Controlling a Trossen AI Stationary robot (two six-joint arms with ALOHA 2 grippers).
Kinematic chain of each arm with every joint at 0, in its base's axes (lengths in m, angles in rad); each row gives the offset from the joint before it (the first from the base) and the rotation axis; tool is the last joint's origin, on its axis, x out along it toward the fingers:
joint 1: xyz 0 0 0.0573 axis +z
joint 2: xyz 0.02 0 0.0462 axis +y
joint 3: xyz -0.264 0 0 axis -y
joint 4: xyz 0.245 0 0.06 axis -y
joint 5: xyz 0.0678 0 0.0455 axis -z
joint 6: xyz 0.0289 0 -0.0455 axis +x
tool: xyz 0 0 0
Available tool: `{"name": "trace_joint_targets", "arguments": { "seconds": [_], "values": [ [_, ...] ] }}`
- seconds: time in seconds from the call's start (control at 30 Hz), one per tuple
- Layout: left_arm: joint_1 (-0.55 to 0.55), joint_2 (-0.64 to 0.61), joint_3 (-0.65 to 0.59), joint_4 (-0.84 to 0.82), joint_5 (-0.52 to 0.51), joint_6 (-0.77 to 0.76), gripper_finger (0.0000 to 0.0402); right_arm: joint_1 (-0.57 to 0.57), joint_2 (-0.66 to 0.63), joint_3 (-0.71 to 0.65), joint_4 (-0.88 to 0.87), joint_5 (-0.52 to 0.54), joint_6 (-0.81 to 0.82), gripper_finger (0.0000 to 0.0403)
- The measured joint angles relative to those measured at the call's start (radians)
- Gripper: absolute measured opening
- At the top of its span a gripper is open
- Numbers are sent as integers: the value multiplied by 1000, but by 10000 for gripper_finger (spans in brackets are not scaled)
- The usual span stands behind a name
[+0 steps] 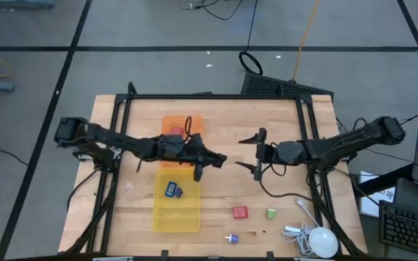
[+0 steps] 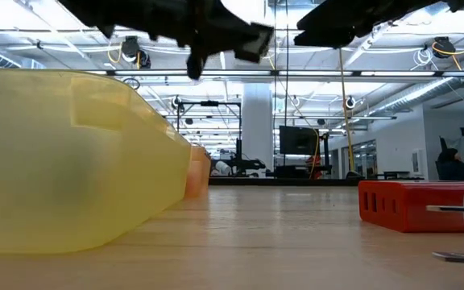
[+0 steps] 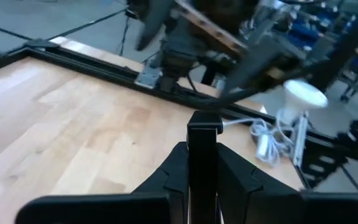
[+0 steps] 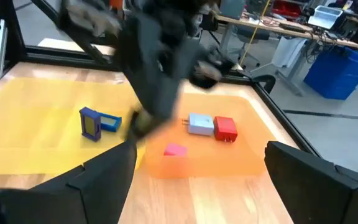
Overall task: Sort adapters and digital timers
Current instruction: Put the black digital timer into the yellow bin
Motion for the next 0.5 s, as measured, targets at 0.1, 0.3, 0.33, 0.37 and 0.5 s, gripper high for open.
{"name": "trace_joint_targets", "arguments": {
  "seconds": [0.1,0.3,0.33,0.37,0.5],
  "values": [
    [-46,-55,-14,-47,-22,30,46,-1,-18,-1,-23,1,22,340],
    [-180,-119,-102,-43,-119,75,46,-1,-39,-3,-55,0,28,335],
    [-203,-135,-127,-47,-147,75,46,-1,-39,-3,-51,0,32,334],
    [-226,-150,-154,-56,-175,75,47,-1,-39,-2,-51,0,33,334],
    [-302,-192,-241,-50,-190,67,46,-1,-39,-2,-51,1,34,334]
  ]
}}
